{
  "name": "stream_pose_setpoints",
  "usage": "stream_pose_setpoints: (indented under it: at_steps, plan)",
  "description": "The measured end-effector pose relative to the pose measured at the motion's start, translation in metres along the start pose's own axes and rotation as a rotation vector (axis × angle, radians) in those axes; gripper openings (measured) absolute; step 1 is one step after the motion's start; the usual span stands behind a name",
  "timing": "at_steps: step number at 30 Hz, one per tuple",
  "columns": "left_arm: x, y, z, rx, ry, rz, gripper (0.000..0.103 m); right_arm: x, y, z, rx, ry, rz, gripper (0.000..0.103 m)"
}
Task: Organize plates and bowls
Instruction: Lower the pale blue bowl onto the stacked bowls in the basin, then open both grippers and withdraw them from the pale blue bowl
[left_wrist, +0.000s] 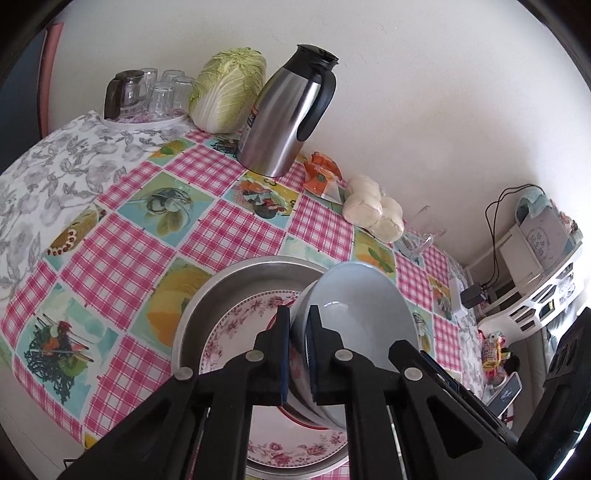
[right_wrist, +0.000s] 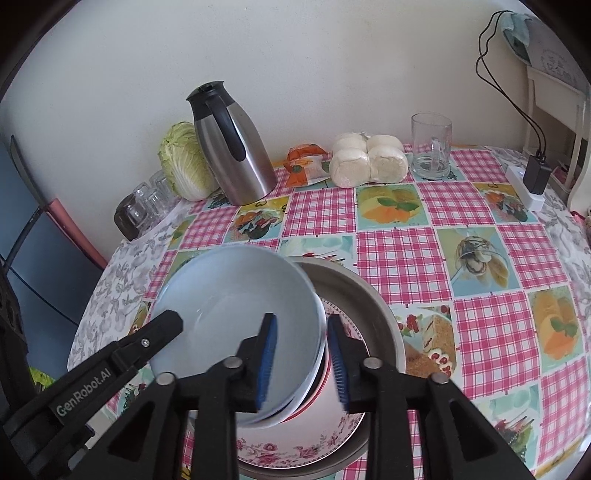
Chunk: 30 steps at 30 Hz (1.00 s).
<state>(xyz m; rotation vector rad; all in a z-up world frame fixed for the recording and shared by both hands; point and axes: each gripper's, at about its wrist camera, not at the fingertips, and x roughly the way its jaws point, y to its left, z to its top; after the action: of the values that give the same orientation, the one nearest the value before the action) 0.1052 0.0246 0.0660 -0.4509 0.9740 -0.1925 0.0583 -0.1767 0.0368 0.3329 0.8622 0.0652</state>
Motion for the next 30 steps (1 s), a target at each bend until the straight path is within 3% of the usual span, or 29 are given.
stream_pose_setpoints:
  at_steps: [5,8,11,13,17,19,21,22,26,30]
  plan:
    - [0.002,0.001,0.000,-0.008,0.011,0.005,0.010,-0.001,0.001,0.001,-0.005,0.003,0.010,0.037]
    - [0.004,0.002,0.000,-0.007,0.016,0.037,0.022,-0.002,0.002,0.000,-0.007,0.001,0.005,0.037]
    - [0.004,0.010,0.000,-0.045,0.027,0.015,0.039,-0.005,0.001,0.001,-0.004,-0.012,-0.005,0.049]
    - [-0.002,0.011,0.000,-0.054,0.011,-0.003,0.059,-0.008,-0.001,0.001,-0.001,-0.020,-0.021,0.062]
    - [-0.016,0.012,-0.001,-0.043,-0.026,0.021,0.074,-0.012,-0.002,0.000,-0.001,-0.025,-0.035,0.074]
    - [-0.020,0.014,-0.002,-0.045,-0.038,0.035,0.086,-0.013,-0.003,-0.002,0.001,-0.028,-0.040,0.086]
    - [-0.027,0.017,-0.003,-0.037,-0.052,0.064,0.090,-0.015,-0.005,-0.005,0.009,-0.038,-0.046,0.101]
    - [-0.030,0.019,-0.004,-0.029,-0.064,0.081,0.092,-0.017,-0.005,-0.006,0.013,-0.044,-0.045,0.103]
    - [-0.041,0.027,-0.009,0.022,-0.104,0.165,0.103,-0.022,-0.006,-0.011,0.005,-0.069,-0.059,0.103]
    - [-0.048,0.032,-0.016,0.096,-0.117,0.245,0.103,-0.029,-0.006,-0.017,0.003,-0.086,-0.062,0.103]
